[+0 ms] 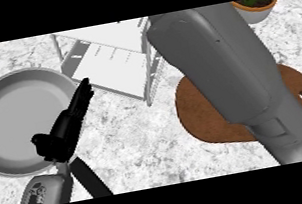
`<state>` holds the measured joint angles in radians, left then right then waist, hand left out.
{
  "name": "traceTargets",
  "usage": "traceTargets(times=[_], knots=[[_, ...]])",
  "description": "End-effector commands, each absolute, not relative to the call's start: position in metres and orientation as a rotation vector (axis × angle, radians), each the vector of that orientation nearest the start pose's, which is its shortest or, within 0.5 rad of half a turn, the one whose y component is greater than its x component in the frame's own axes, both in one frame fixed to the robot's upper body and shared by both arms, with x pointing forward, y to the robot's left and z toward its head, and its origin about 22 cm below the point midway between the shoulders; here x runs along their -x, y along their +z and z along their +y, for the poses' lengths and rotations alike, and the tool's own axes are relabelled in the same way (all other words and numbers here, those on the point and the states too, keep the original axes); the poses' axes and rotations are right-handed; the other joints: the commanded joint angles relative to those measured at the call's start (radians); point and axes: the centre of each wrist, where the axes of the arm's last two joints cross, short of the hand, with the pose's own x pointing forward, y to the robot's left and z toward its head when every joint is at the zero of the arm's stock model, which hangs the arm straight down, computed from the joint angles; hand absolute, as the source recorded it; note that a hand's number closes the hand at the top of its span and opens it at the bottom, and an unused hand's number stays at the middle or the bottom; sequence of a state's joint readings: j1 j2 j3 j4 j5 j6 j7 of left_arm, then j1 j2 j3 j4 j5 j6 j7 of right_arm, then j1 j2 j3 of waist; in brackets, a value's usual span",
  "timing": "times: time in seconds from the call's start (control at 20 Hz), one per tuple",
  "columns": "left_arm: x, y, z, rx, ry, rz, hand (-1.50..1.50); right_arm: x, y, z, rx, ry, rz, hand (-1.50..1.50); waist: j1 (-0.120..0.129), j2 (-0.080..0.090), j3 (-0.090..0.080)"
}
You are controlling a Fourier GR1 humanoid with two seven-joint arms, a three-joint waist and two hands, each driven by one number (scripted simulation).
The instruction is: Pick the lemon from the cutting board and place it in the tiered basket
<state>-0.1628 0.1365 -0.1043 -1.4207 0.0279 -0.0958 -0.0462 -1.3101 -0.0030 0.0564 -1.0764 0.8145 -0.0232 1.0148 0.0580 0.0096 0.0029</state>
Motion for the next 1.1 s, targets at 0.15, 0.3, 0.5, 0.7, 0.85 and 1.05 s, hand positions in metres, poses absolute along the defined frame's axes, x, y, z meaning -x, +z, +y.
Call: traceTargets(times=[0.15, 0.3, 0.5, 0.7, 0.85, 1.05], knots=[[-0.272, -0.017, 0.223, 0.130, -0.284, -1.559, 0.00, -0.416, 0.287, -0.001, 0.841, 0.457, -1.363, 1.50, 0.019, 0.012, -0.006], [-0.288, 0.008, 0.216, 0.122, -0.311, -1.552, 0.00, -0.425, 0.279, 0.002, 0.820, 0.459, -1.365, 1.50, 0.029, 0.014, -0.006], [-0.285, -0.003, 0.216, 0.133, -0.305, -1.562, 0.00, -0.436, 0.267, -0.002, 0.783, 0.436, -1.398, 1.50, 0.037, 0.021, -0.006], [-0.286, 0.003, 0.210, 0.145, -0.335, -1.541, 0.00, -0.436, 0.271, 0.004, 0.699, 0.393, -1.367, 1.50, 0.049, 0.015, -0.006], [-0.285, 0.003, 0.212, 0.152, -0.339, -1.574, 0.00, -0.441, 0.262, 0.000, 0.654, 0.331, -1.356, 1.50, 0.071, 0.023, -0.007], [-0.281, -0.010, 0.219, 0.175, -0.335, -1.556, 0.00, -0.448, 0.257, -0.011, 0.449, 0.171, -1.163, 1.50, 0.079, 0.026, -0.008]])
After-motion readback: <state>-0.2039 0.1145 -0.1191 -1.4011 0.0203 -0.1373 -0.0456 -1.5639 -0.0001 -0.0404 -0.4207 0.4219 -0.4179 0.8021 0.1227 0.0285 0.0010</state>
